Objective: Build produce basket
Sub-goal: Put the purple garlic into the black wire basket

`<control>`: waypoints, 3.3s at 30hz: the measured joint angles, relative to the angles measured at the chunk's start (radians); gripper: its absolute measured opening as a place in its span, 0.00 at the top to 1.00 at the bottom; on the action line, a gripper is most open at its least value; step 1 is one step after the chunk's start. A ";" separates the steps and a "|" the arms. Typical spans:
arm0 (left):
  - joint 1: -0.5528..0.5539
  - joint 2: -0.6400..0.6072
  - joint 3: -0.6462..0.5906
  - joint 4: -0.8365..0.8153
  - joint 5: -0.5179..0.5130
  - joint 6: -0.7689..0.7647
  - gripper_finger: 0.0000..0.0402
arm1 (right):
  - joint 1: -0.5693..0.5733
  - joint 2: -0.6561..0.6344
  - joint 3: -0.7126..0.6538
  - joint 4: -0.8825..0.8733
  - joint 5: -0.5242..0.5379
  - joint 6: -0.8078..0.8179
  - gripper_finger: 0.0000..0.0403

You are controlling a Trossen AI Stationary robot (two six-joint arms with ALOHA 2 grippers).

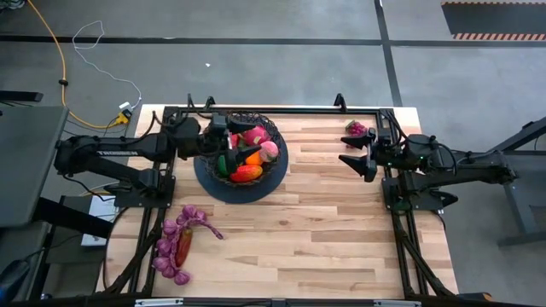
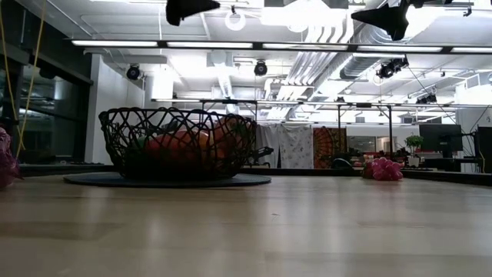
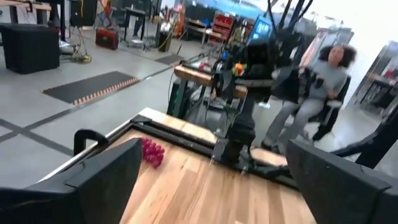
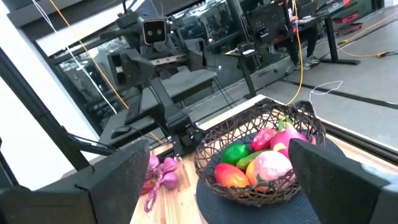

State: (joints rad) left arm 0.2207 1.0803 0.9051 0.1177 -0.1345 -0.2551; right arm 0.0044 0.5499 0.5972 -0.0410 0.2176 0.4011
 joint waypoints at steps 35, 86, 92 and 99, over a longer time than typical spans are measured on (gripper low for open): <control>0.008 -0.054 0.058 -0.227 0.149 -0.025 0.01 | 0.001 0.067 0.002 -0.098 0.000 0.093 0.07; -0.777 0.403 0.052 -1.377 0.279 -1.296 0.01 | 0.001 0.086 0.002 -0.278 0.017 0.115 0.07; -0.782 0.430 -0.041 -1.347 0.423 -1.221 0.01 | 0.001 0.085 0.002 -0.278 0.018 0.114 0.07; -0.784 0.423 -0.076 -1.326 0.448 -1.199 0.01 | 0.001 0.085 0.002 -0.278 0.018 0.115 0.07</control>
State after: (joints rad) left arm -0.5629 1.5032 0.8295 -1.2080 0.3136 -1.4543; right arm 0.0055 0.6353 0.5989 -0.3187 0.2361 0.5158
